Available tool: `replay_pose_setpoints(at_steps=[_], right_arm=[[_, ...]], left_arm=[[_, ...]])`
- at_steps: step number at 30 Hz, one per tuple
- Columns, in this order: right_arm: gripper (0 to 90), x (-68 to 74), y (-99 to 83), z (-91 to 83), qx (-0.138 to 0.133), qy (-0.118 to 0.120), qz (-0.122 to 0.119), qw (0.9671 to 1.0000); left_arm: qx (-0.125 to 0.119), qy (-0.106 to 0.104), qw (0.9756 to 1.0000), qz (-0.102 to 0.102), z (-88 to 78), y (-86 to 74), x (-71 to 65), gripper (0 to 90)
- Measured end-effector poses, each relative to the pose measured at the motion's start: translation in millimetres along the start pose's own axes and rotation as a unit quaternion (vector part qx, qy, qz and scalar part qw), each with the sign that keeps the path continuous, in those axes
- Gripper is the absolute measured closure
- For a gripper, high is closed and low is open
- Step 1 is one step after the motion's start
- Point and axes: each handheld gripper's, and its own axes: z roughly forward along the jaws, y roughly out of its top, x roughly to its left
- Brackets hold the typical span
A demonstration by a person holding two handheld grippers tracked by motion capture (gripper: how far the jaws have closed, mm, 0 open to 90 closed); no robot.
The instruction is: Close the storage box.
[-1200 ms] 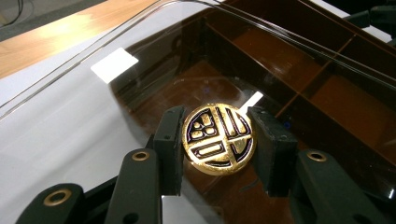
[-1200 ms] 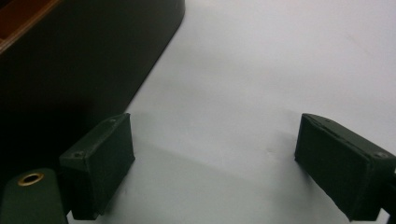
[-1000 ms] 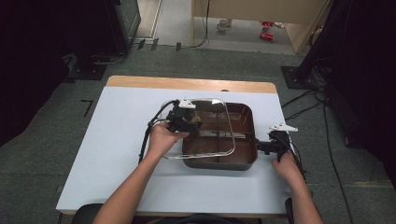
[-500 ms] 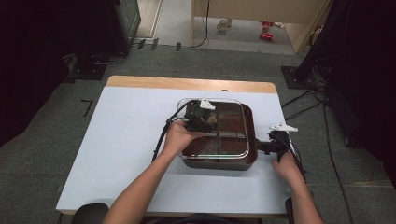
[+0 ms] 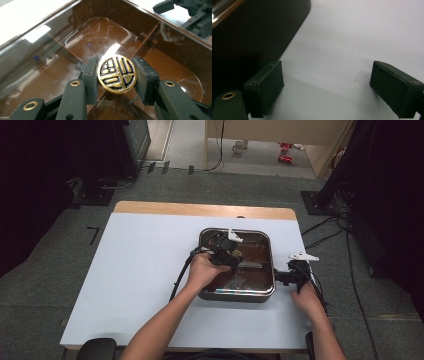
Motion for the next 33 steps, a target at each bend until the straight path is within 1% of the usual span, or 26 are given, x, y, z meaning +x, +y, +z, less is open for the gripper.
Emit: replay_pose_setpoints(at_steps=[4, 8, 12, 13, 14, 15, 16, 19, 21, 23, 24, 26, 27, 28, 29, 31, 32, 33], right_arm=[[11.1, -0.1, 0.0, 0.0, 0.000, 0.000, -0.001, 1.0000], [11.1, 0.0, -0.1, 0.0, -0.001, 0.000, -0.001, 1.0000], [11.1, 0.0, -0.1, 0.0, -0.001, 0.000, -0.001, 1.0000], [11.1, 0.0, -0.1, 0.0, -0.001, 0.000, -0.001, 1.0000], [11.1, 0.0, -0.1, 0.0, -0.001, 0.000, -0.001, 1.0000], [11.1, 0.0, -0.1, 0.0, -0.001, 0.000, -0.001, 1.0000], [11.1, 0.0, -0.1, 0.0, -0.001, 0.000, -0.001, 1.0000], [11.1, 0.1, -0.1, 0.0, -0.001, 0.000, 0.000, 1.0000], [11.1, 0.0, -0.1, 0.0, -0.001, 0.000, -0.001, 1.0000], [11.1, 0.0, -0.2, 0.0, -0.001, 0.000, -0.001, 1.0000], [11.1, 0.0, -0.2, 0.0, -0.001, 0.000, -0.001, 1.0000], [11.1, 0.1, -0.2, 0.1, -0.002, 0.000, 0.000, 1.0000], [11.1, 0.1, -0.2, 0.1, -0.001, 0.000, 0.000, 1.0000], [11.1, 0.1, -0.2, 0.1, -0.001, 0.000, 0.000, 1.0000], [11.1, 0.1, -0.2, 0.0, -0.001, 0.000, -0.001, 1.0000], [11.1, 0.1, -0.2, 0.0, -0.001, -0.001, -0.001, 1.0000], [11.3, 0.2, -0.2, -0.2, -0.001, -0.001, -0.001, 1.0000], [11.3, 0.2, -0.2, -0.2, -0.001, -0.001, -0.001, 1.0000]], left_arm=[[-0.007, -0.011, 0.9999, -0.005, 0.4, -2.3, 2.9, 58.7], [-0.007, -0.011, 0.9999, -0.002, 0.7, -2.2, 2.9, 58.0], [-0.004, -0.021, 0.9997, -0.007, -0.1, -1.7, 3.8, 52.1], [-0.003, -0.024, 0.9997, -0.007, -0.4, -1.8, 4.3, 50.6], [-0.002, -0.028, 0.9996, -0.003, -1.4, -2.2, 5.3, 47.2], [-0.002, -0.028, 0.9996, -0.003, -1.4, -2.2, 5.3, 46.3], [0.000, -0.038, 0.9993, 0.000, -1.9, -2.7, 6.1, 46.3], [-0.001, -0.054, 0.9985, 0.006, -5.1, -3.2, 7.2, 41.1], [-0.005, -0.054, 0.9985, 0.008, -9.1, -2.9, 8.0, 40.7], [-0.007, -0.048, 0.9988, 0.011, -14.3, -1.6, 8.9, 38.2], [-0.007, -0.048, 0.9988, 0.011, -14.3, -1.6, 8.9, 37.5], [-0.009, -0.039, 0.9991, 0.017, -19.4, -0.7, 9.5, 37.4], [-0.004, -0.034, 0.9993, 0.017, -23.5, -0.8, 10.0, 36.7], [-0.004, -0.034, 0.9993, 0.017, -23.5, -0.8, 10.0, 36.6], [-0.002, -0.036, 0.9992, 0.018, -27.2, -1.7, 10.4, 36.5], [-0.008, -0.047, 0.9988, 0.015, -33.4, -3.3, 12.1, 36.3], [-0.012, -0.051, 0.9986, 0.012, -40.2, -4.8, 13.9, 36.2], [-0.012, -0.051, 0.9986, 0.012, -40.2, -4.8, 13.9, 36.2]])
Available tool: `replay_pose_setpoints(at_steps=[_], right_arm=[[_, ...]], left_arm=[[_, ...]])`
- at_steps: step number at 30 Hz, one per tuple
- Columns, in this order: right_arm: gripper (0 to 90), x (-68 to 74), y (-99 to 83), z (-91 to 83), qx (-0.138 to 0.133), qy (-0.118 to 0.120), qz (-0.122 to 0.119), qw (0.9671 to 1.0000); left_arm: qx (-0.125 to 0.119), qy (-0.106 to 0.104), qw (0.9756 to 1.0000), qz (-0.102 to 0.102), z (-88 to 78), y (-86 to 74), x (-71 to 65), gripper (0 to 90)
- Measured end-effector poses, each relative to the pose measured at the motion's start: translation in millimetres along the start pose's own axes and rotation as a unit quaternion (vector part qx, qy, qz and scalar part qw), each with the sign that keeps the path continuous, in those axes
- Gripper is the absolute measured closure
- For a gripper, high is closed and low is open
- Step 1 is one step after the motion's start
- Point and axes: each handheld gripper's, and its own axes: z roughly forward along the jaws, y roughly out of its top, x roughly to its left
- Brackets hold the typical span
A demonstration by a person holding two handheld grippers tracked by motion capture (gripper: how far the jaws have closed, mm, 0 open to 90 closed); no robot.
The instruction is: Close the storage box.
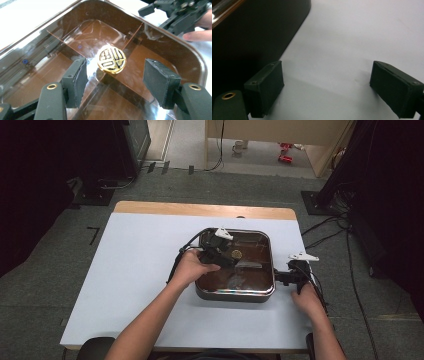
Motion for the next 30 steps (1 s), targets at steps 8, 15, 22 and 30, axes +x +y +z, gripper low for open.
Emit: replay_pose_setpoints(at_steps=[8, 15, 22, 30], right_arm=[[11.3, 0.1, 0.0, 0.0, 0.000, 0.000, 0.000, 1.0000], [11.3, 0.3, 0.0, -0.1, 0.000, 0.000, 0.001, 1.0000], [11.3, 0.2, 0.1, 0.0, -0.001, 0.000, 0.000, 1.0000], [11.2, 0.0, 0.1, 0.0, 0.000, 0.000, 0.000, 1.0000]], left_arm=[[-0.017, 0.008, 0.9998, 0.004, -26.1, -8.8, 2.2, 34.3], [-0.023, 0.023, 0.9993, -0.017, -45.1, -28.3, 9.0, 34.0], [-0.031, 0.040, 0.9979, -0.041, -59.8, -48.1, 18.6, 32.6], [-0.029, 0.057, 0.9967, -0.049, -73.5, -70.6, 17.7, 31.6]])
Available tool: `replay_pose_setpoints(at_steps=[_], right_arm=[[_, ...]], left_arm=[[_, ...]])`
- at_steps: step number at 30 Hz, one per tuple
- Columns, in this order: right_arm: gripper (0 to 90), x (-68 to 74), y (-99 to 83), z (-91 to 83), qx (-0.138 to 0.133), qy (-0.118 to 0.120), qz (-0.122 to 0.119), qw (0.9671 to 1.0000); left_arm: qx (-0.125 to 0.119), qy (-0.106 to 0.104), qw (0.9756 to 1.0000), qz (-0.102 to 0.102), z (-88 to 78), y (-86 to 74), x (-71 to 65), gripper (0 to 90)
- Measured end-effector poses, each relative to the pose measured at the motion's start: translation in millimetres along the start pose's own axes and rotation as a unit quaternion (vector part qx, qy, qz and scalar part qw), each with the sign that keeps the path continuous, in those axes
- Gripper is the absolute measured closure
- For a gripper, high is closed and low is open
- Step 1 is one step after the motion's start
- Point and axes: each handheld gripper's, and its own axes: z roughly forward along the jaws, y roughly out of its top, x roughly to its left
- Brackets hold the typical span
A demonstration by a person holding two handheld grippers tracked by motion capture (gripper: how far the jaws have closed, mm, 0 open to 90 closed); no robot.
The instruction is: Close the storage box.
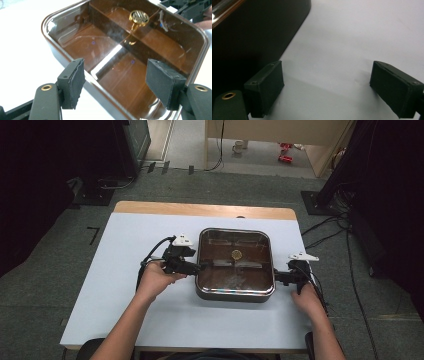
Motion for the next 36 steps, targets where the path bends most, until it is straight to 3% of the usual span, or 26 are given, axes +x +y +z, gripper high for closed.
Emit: replay_pose_setpoints(at_steps=[11, 18, 25, 32, 36], right_arm=[[11.2, 0.0, 0.0, 0.0, 0.000, 0.000, 0.000, 1.0000], [11.2, 0.1, 0.0, 0.0, 0.000, 0.000, 0.000, 1.0000], [11.2, 0.2, 0.1, 0.1, 0.000, 0.000, 0.001, 1.0000], [11.2, 0.1, 0.1, 0.2, 0.000, 0.000, 0.001, 1.0000], [11.1, 0.1, 0.1, 0.2, 0.000, 0.000, 0.001, 1.0000]], left_arm=[[-0.001, 0.024, 0.9996, -0.016, -12.9, -31.1, 2.5, 30.4], [-0.007, 0.046, 0.9984, -0.032, -17.6, -61.3, 3.2, 28.9], [-0.004, 0.061, 0.9975, -0.033, -19.0, -80.0, 1.0, 27.2], [0.008, 0.078, 0.9950, -0.062, -13.0, -107.0, 3.6, 26.3], [-0.002, 0.087, 0.9948, -0.052, -8.9, -117.0, 3.4, 24.2]])
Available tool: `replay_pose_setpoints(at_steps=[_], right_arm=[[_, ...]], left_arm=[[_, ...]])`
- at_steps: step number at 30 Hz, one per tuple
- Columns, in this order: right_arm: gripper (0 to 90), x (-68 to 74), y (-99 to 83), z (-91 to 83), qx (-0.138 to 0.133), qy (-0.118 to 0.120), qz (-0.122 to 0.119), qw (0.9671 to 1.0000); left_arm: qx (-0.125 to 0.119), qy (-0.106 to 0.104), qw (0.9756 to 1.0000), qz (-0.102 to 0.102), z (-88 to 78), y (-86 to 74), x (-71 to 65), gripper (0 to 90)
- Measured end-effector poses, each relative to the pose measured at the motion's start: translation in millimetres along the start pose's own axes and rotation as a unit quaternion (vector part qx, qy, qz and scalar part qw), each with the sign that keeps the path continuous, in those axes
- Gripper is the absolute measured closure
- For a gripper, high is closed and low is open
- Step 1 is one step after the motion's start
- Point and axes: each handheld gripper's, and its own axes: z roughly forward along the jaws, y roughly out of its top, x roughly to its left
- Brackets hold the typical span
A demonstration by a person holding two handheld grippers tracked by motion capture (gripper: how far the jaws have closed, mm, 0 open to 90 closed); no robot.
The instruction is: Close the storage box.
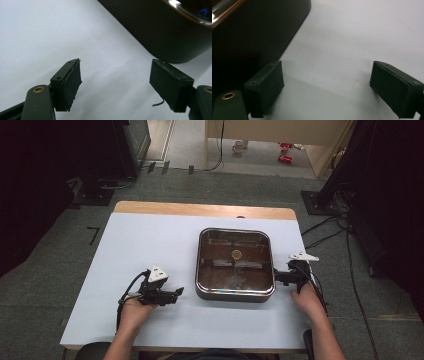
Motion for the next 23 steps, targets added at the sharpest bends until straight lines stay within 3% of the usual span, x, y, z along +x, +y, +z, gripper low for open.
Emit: replay_pose_setpoints(at_steps=[6, 8, 23], right_arm=[[11.2, 0.0, 0.0, 0.0, 0.000, 0.000, 0.000, 1.0000], [11.2, 0.0, 0.0, 0.0, 0.000, 0.000, 0.000, 1.0000], [11.2, 0.0, -0.1, -0.1, 0.000, 0.000, 0.000, 1.0000]], left_arm=[[0.012, 0.008, 0.9998, 0.013, 6.4, -10.5, -9.3, 21.0], [0.001, 0.010, 0.9997, 0.024, 8.4, -13.8, -12.0, 18.3], [0.008, 0.024, 0.9988, 0.040, 9.9, -14.0, -15.8, 17.1]])
